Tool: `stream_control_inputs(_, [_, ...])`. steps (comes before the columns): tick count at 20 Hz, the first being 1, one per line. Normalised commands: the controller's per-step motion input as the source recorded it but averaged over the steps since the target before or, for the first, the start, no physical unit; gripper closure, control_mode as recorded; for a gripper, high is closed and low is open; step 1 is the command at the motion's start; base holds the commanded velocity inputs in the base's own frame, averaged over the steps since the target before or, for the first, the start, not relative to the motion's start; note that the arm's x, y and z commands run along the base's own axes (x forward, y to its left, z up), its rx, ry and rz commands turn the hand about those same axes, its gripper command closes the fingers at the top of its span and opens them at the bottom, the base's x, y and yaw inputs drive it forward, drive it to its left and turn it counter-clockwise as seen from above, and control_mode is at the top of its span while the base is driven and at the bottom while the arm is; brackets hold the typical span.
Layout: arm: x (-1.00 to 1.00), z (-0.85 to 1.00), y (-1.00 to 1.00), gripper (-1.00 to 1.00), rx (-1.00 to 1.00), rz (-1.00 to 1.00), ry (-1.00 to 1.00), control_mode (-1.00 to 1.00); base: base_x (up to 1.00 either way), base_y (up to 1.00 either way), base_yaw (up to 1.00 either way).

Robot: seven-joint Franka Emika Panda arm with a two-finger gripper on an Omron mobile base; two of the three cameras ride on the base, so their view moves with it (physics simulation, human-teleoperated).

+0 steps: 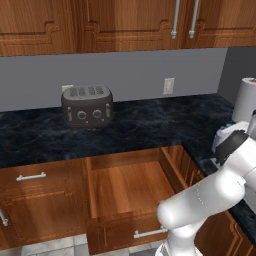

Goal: Restock the sink supplies by placing the sponge and soap dispenser on the counter and next to the sink. Make sure the soap dispenser is upright.

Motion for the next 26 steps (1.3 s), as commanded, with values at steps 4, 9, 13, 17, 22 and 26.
stream_control_inputs(4, [0.2,-0.18,-0.07,1.0,0.04,0.0,0.0,-1.0,0.0,0.0,0.0])
stream_control_inputs(9, [0.32,-0.12,-0.07,1.0,0.02,0.0,0.0,-1.0,0.0,0.0,0.0])
stream_control_inputs(13, [0.32,-0.17,-0.1,1.0,0.01,0.0,0.0,-1.0,0.0,0.0,0.0])
stream_control_inputs(17, [0.24,-0.28,-0.12,1.0,0.0,0.0,0.0,-1.0,0.0,0.0,0.0])
stream_control_inputs(22, [0.18,-0.31,-0.11,1.0,0.0,0.0,0.0,-1.0,0.0,0.0,0.0])
stream_control_inputs(26, [-0.01,-0.37,-0.15,1.0,0.0,0.0,0.0,-1.0,0.0,0.0,0.0])
